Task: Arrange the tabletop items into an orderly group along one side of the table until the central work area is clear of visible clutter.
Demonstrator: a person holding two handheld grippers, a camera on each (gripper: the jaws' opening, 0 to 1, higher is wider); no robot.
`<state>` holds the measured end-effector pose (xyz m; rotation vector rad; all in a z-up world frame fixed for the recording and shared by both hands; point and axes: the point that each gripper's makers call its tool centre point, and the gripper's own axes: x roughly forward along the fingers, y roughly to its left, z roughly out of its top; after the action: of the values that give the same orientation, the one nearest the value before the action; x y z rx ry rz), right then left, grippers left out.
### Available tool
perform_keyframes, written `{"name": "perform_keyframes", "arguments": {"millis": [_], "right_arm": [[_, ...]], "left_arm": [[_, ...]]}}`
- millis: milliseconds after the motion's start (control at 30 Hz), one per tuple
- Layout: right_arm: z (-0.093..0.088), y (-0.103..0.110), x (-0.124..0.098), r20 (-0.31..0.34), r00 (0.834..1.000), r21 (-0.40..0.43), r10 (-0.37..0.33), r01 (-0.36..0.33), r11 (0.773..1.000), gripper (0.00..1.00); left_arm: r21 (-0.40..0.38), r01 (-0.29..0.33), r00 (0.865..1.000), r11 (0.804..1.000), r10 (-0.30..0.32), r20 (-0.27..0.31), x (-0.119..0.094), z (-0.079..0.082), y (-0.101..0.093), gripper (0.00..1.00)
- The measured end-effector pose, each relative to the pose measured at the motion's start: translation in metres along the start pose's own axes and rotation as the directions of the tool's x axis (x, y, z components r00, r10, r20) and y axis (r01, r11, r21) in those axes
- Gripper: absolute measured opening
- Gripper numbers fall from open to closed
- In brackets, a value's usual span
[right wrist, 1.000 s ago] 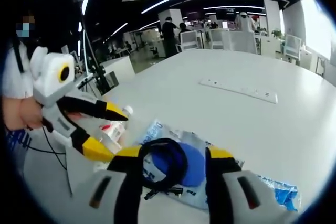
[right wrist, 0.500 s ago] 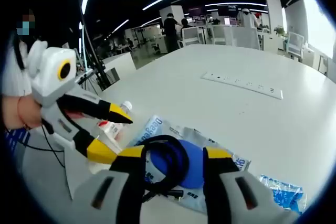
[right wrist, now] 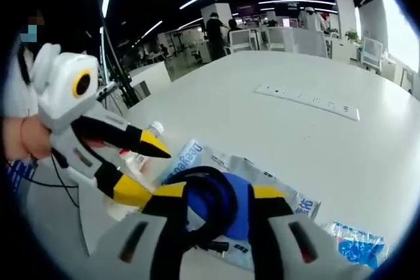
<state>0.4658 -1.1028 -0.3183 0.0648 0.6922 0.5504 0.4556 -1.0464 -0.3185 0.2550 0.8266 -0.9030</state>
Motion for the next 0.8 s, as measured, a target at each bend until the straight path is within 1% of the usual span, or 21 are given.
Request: {"name": "perform_keyframes", "arguments": {"millis": [100,233,400,533,633,733,800], "right_arm": [[-0.003,-0.001,0.003,-0.011,1.000,0.001,0.003,-0.003,1.000,0.31],[-0.003,-0.002,0.004,-0.010,1.000,0.002,0.004,-0.004,1.000,0.30],[-0.005,-0.005,0.008,-0.019,1.000,0.004,0.005,-0.005,1.000,0.28],[-0.006,-0.005,0.009,-0.022,1.000,0.004,0.007,-0.007,1.000,0.27],[-0.007,-0.004,0.012,-0.028,1.000,0.002,0.013,-0.013,1.000,0.25],[-0.007,-0.004,0.014,-0.027,1.000,0.005,0.015,-0.014,1.000,0.25],[-0.009,-0.004,0.015,-0.039,0.999,-0.003,0.014,-0.014,1.000,0.25]], "left_arm": [[-0.001,-0.004,1.000,1.000,0.004,-0.012,0.003,-0.002,0.002,0.37],[-0.008,0.003,1.000,1.000,-0.004,-0.025,0.006,-0.004,0.001,0.35],[-0.004,0.010,1.000,1.000,-0.010,-0.030,0.010,-0.004,0.002,0.32],[-0.004,0.012,0.999,1.000,-0.012,-0.042,0.011,-0.007,0.002,0.29],[0.013,0.020,0.998,1.000,-0.019,-0.057,0.013,-0.011,0.000,0.25],[0.010,0.022,0.998,1.000,-0.021,-0.059,0.014,-0.012,0.000,0.25],[0.013,0.022,0.998,1.000,-0.022,-0.057,0.015,-0.010,0.000,0.25]]}}
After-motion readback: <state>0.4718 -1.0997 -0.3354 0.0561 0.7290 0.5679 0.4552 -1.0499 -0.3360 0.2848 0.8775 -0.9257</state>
